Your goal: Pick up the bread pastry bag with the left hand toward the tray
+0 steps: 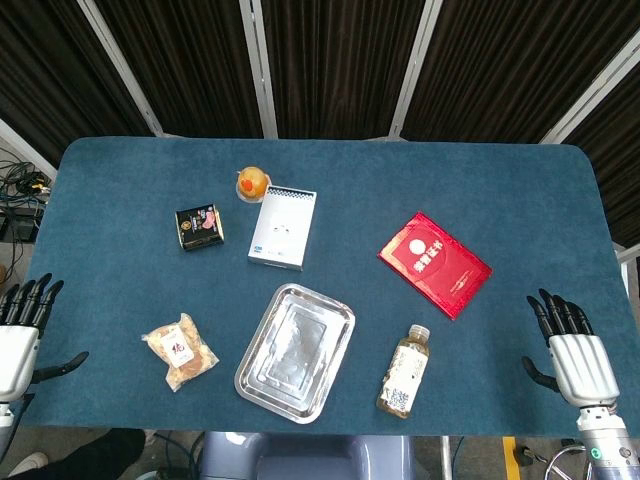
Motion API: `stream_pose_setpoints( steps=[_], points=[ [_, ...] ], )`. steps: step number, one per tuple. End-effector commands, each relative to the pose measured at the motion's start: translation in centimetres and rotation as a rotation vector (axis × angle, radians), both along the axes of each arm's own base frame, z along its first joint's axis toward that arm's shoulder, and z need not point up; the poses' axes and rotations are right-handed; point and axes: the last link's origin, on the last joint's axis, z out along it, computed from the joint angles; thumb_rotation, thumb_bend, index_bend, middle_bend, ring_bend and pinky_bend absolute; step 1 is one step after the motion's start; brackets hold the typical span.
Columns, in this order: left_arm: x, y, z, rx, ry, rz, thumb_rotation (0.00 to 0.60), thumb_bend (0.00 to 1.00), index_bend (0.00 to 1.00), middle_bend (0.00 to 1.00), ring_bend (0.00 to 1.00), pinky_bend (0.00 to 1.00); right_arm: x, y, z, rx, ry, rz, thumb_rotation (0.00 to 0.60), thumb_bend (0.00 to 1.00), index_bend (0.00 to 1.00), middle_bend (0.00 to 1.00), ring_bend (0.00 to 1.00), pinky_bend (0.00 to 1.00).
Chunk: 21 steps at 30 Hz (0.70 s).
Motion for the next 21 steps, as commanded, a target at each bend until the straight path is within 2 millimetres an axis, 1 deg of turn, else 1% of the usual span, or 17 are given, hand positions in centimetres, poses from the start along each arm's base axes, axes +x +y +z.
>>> stream_pose_setpoints(
  steps=[1,4,7,11,14,16,21],
  points=[
    [0.1,0.0,-0.2,-0.013,0.005,-0.003,0.6,0.09,0.0,0.0,0.0,0.03,0.0,0.0,0.0,0.0,-0.001,0.0,0.6,0.3,0.0,0.0,0.0,0.09],
    [0.2,0.0,-0.8,-0.051,0.019,-0.007,0.6,0.09,0.0,0.0,0.0,0.03,0.1,0.0,0.0,0.0,0.001,0.003,0.6,0.3,0.0,0.0,0.0,0.09],
    [0.5,0.3,-1.7,-0.119,0.041,-0.001,0.6,0.09,0.0,0.0,0.0,0.03,0.1,0.0,-0.1,-0.001,-0.004,0.004,0.6,0.3,0.0,0.0,0.0,0.09],
    [1.3,1.2,-3.7,-0.25,0.088,0.024,0.6,0.09,0.0,0.0,0.0,0.03,0.2,-0.1,-0.2,0.003,-0.003,0.005,0.6,0.3,0.0,0.0,0.0,0.09],
    [2.4,2.3,-5.8,-0.352,0.145,0.025,0.6,0.1,0.0,0.0,0.0,0.03,0.2,0.0,-0.1,0.0,-0.004,0.002,0.6,0.3,0.0,0.0,0.0,0.09],
    [3.2,2.9,-7.0,-0.389,0.172,0.012,0.6,0.1,0.0,0.0,0.0,0.04,0.1,-0.1,0.0,-0.004,-0.008,-0.001,0.6,0.3,0.0,0.0,0.0,0.09],
    [5.2,3.7,-10.8,-0.463,0.178,-0.006,0.6,0.11,0.02,0.0,0.0,0.08,0.1,-0.1,0.0,-0.002,-0.01,0.0,0.6,0.3,0.0,0.0,0.0,0.09]
  ],
)
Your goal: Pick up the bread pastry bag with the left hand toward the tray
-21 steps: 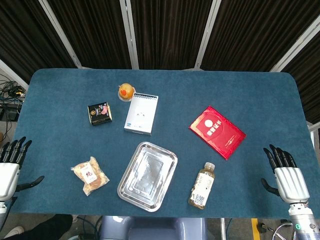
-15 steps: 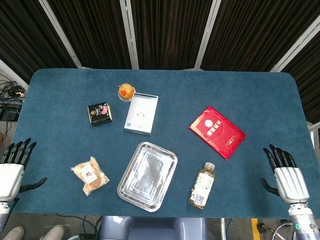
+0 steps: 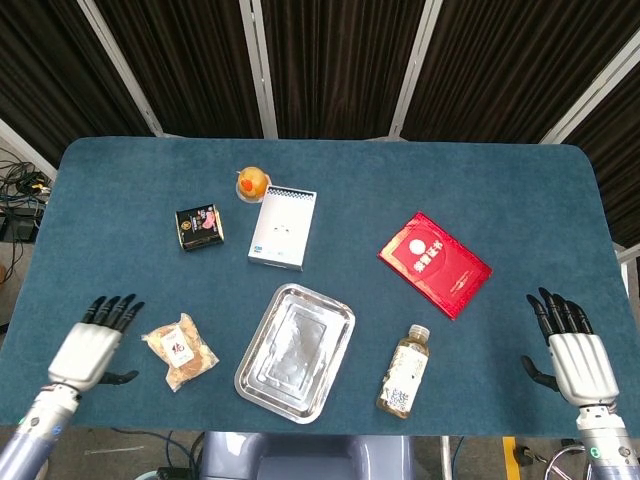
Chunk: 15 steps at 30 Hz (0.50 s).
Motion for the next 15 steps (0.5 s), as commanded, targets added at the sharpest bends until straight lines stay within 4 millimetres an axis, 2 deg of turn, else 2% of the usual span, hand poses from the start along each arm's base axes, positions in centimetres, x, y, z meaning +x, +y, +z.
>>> stream_pose_setpoints(
  steps=[1,3,6,7,9,11,13,15],
  points=[
    [2.2,0.9,-3.6,-0.081,-0.007,-0.017,0.6,0.11,0.03,0.0,0.0,0.11,0.0,0.0,0.0,0.001,0.0,0.001,0.6,0.3,0.0,0.0,0.0,0.09],
    [2.5,1.0,-4.9,-0.096,0.012,-0.021,0.6,0.12,0.06,0.02,0.02,0.16,0.0,0.0,0.1,-0.002,-0.003,0.002,0.6,0.3,0.0,0.0,0.0,0.09],
    [2.7,1.1,-6.1,-0.103,0.033,-0.016,0.6,0.15,0.21,0.15,0.14,0.3,0.0,0.1,0.3,-0.007,-0.009,0.002,0.6,0.3,0.0,0.0,0.0,0.09],
    [2.7,1.1,-6.4,-0.101,0.038,-0.014,0.6,0.17,0.27,0.23,0.21,0.37,0.0,0.1,0.3,-0.007,-0.011,0.002,0.6,0.3,0.0,0.0,0.0,0.09],
    [2.9,1.3,-6.8,-0.084,0.04,-0.017,0.6,0.24,0.44,0.45,0.44,0.56,0.0,0.1,0.3,-0.006,-0.011,0.003,0.6,0.3,0.0,0.0,0.0,0.09],
    [3.3,1.4,-6.7,-0.051,0.015,-0.021,0.6,0.29,0.56,0.61,0.58,0.67,0.0,0.1,0.3,-0.006,-0.011,0.004,0.6,0.3,0.0,0.0,0.0,0.09],
    [3.8,1.4,-6.1,-0.019,-0.015,-0.035,0.6,0.32,0.61,0.67,0.64,0.71,-0.1,0.1,0.3,-0.006,-0.012,0.003,0.6,0.3,0.0,0.0,0.0,0.09],
    [4.7,1.6,-5.2,0.017,-0.068,-0.06,0.6,0.32,0.62,0.68,0.65,0.72,-0.1,0.1,0.2,-0.003,-0.013,0.001,0.6,0.3,0.0,0.0,0.0,0.09]
  ],
)
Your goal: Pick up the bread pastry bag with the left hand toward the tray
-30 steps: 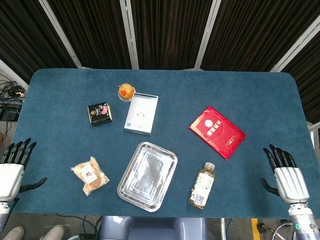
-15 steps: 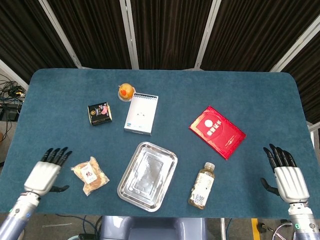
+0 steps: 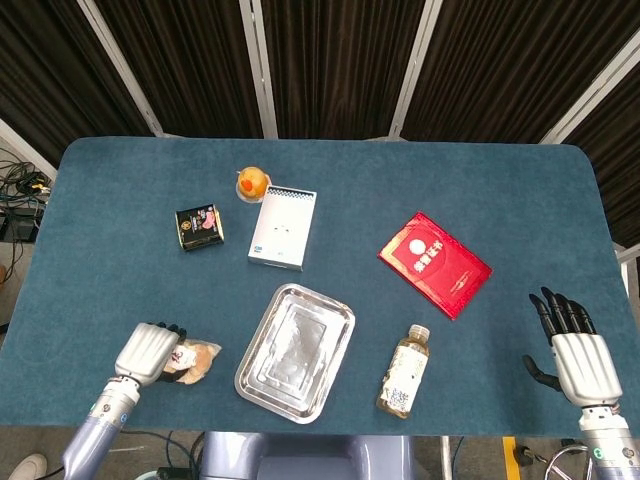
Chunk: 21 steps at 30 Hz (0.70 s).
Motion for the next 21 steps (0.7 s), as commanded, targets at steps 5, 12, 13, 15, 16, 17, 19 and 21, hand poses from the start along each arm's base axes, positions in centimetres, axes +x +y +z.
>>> stream_pose_setpoints(
  steps=[5,12,13,15,16,17,19,21],
  points=[
    [5.1,1.0,3.3,0.128,-0.239,-0.123,0.6,0.32,0.61,0.67,0.64,0.72,0.1,0.0,-0.2,0.004,0.007,0.003,0.6,0.3,0.0,0.0,0.0,0.09],
    [11.7,2.2,2.3,0.102,-0.345,-0.244,0.6,0.3,0.54,0.57,0.56,0.64,0.1,0.0,-0.2,0.002,0.01,0.003,0.6,0.3,0.0,0.0,0.0,0.09],
    [12.5,2.3,1.9,0.091,-0.354,-0.252,0.6,0.29,0.52,0.53,0.52,0.6,0.0,0.0,-0.1,0.001,0.009,0.001,0.6,0.3,0.0,0.0,0.0,0.09],
    [14.1,2.4,0.7,0.05,-0.367,-0.261,0.6,0.26,0.44,0.39,0.38,0.5,0.0,0.0,0.0,0.0,0.006,-0.002,0.6,0.3,0.0,0.0,0.0,0.09],
    [14.7,2.4,0.2,0.029,-0.372,-0.259,0.6,0.24,0.38,0.29,0.27,0.42,-0.1,0.0,0.0,-0.001,0.005,-0.002,0.6,0.3,0.0,0.0,0.0,0.09],
    [15.5,2.5,-0.3,0.01,-0.379,-0.258,0.6,0.22,0.32,0.2,0.18,0.35,-0.1,-0.1,0.0,-0.002,0.005,-0.003,0.6,0.3,0.0,0.0,0.0,0.09],
    [16.4,2.4,-0.9,-0.009,-0.389,-0.258,0.6,0.2,0.2,0.07,0.06,0.27,-0.1,0.0,0.1,-0.001,0.002,-0.004,0.6,0.3,0.0,0.0,0.0,0.09],
    [16.9,2.2,-1.4,-0.019,-0.395,-0.256,0.6,0.18,0.07,0.01,0.01,0.19,-0.1,0.0,0.1,-0.001,0.001,-0.004,0.6,0.3,0.0,0.0,0.0,0.09]
  ],
)
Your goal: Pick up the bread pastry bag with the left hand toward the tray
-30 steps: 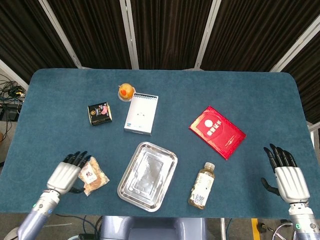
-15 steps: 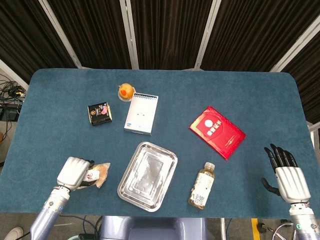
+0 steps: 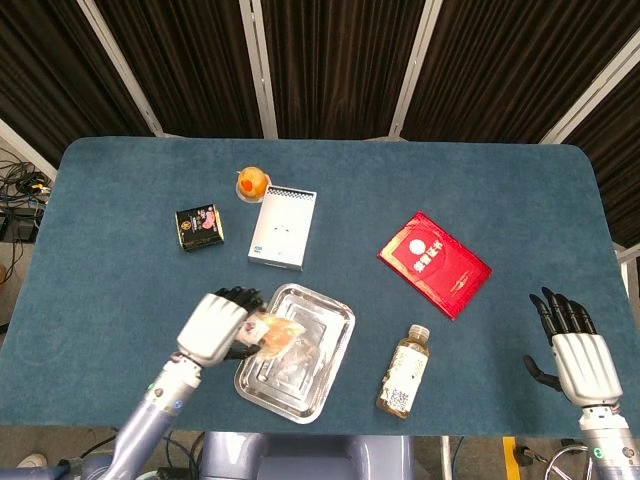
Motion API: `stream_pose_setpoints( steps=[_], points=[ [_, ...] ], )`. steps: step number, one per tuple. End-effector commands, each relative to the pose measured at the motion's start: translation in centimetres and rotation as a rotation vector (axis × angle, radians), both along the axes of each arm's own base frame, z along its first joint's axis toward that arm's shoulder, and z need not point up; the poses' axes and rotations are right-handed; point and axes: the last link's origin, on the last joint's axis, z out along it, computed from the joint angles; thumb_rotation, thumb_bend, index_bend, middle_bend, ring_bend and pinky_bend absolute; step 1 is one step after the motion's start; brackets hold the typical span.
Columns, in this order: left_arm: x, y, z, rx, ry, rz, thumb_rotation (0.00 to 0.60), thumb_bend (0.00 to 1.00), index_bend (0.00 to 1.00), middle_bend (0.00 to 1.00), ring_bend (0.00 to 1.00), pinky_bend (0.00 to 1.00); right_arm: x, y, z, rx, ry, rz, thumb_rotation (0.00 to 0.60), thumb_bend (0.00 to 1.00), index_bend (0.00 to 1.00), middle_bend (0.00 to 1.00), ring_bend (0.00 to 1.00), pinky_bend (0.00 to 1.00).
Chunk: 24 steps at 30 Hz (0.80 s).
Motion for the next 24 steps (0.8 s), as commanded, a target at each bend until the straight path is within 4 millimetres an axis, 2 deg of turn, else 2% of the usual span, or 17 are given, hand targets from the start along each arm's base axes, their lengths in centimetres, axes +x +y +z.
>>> stream_pose_setpoints(
  steps=[1,5,9,13,14,20,24],
  points=[
    [1.8,-0.3,-0.9,-0.033,-0.016,-0.017,0.6,0.16,0.03,0.0,0.0,0.15,0.0,0.0,0.1,-0.001,-0.001,0.001,0.6,0.3,0.0,0.0,0.0,0.09],
    [0.8,-0.5,-0.3,-0.008,0.013,-0.015,0.6,0.14,0.0,0.0,0.0,0.09,0.0,0.1,0.1,-0.002,-0.004,-0.001,0.6,0.3,0.0,0.0,0.0,0.09],
    [-2.4,-1.2,2.1,0.041,0.028,0.037,0.6,0.14,0.0,0.0,0.0,0.08,0.0,0.1,0.2,-0.005,-0.004,-0.001,0.6,0.3,0.0,0.0,0.0,0.09],
    [-7.5,-2.5,6.0,0.129,0.053,0.107,0.6,0.13,0.0,0.0,0.0,0.05,0.1,0.1,0.1,-0.003,-0.002,-0.001,0.6,0.3,0.0,0.0,0.0,0.09],
    [-9.4,-3.0,7.2,0.161,0.063,0.133,0.6,0.12,0.0,0.0,0.0,0.05,0.1,0.1,0.1,-0.002,-0.001,0.0,0.6,0.3,0.0,0.0,0.0,0.09],
    [-17.3,-6.2,12.7,0.329,0.092,0.273,0.6,0.1,0.0,0.0,0.0,0.05,0.4,0.0,-0.5,0.015,-0.001,0.008,0.6,0.3,0.0,0.0,0.0,0.09],
    [-20.2,-7.5,14.7,0.398,0.081,0.318,0.6,0.1,0.0,0.0,0.0,0.05,0.5,0.0,-0.6,0.02,-0.001,0.007,0.6,0.3,0.0,0.0,0.0,0.09]
  ],
)
